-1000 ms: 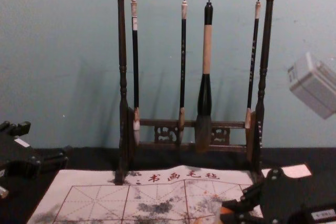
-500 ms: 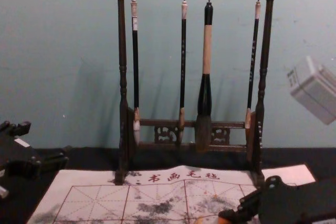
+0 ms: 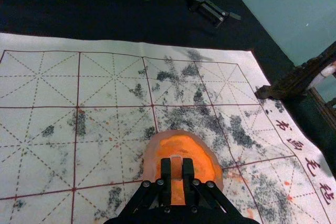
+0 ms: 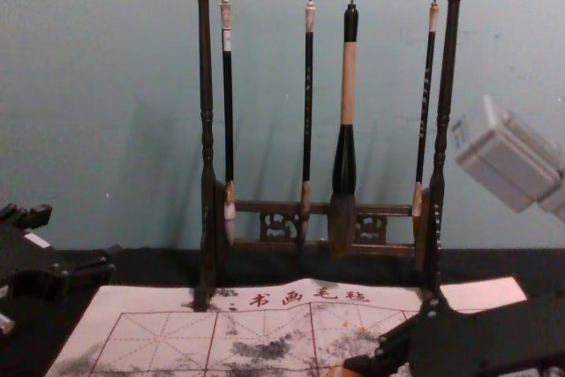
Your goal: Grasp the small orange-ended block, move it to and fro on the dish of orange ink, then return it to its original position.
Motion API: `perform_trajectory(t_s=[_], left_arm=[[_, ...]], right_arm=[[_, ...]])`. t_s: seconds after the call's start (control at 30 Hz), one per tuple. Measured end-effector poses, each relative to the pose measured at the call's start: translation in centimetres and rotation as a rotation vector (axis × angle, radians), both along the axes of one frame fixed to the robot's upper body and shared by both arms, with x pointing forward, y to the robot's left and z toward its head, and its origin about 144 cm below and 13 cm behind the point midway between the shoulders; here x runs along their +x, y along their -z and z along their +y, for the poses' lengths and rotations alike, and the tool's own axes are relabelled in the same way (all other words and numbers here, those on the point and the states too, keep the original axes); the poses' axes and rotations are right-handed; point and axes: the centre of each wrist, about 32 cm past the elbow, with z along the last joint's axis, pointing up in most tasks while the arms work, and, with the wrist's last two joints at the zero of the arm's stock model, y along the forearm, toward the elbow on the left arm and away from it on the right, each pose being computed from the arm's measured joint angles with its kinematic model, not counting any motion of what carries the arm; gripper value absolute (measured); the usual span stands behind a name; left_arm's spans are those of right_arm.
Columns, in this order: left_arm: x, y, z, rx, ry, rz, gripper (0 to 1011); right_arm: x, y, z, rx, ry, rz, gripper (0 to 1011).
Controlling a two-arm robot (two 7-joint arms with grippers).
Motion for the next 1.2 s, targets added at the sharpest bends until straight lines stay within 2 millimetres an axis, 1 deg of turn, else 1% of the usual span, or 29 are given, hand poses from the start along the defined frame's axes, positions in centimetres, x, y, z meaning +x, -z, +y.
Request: perform_trajectory(t_s=[0.33, 0.7, 0.97, 1.2], left_arm=[[0.0, 0.0, 0.0, 0.0, 0.0, 0.0, 1001], [0.0, 0.0, 0.0, 0.0, 0.0, 0.0, 1001], [0.0, 0.0, 0.0, 0.0, 0.0, 0.0, 1001], [0.0, 0.0, 0.0, 0.0, 0.0, 0.0, 1001]], right_arm=[[0.7, 0.0, 0.5, -0.009, 0.022, -0.012, 101], [1.2, -0.3, -0.1, -0.019, 0.072, -0.017, 101], [0.9, -0.4, -0.6, -0.028, 0.078, -0.015, 101], [0.2, -0.4, -0.7, -0.024, 0.054, 0.002, 101]])
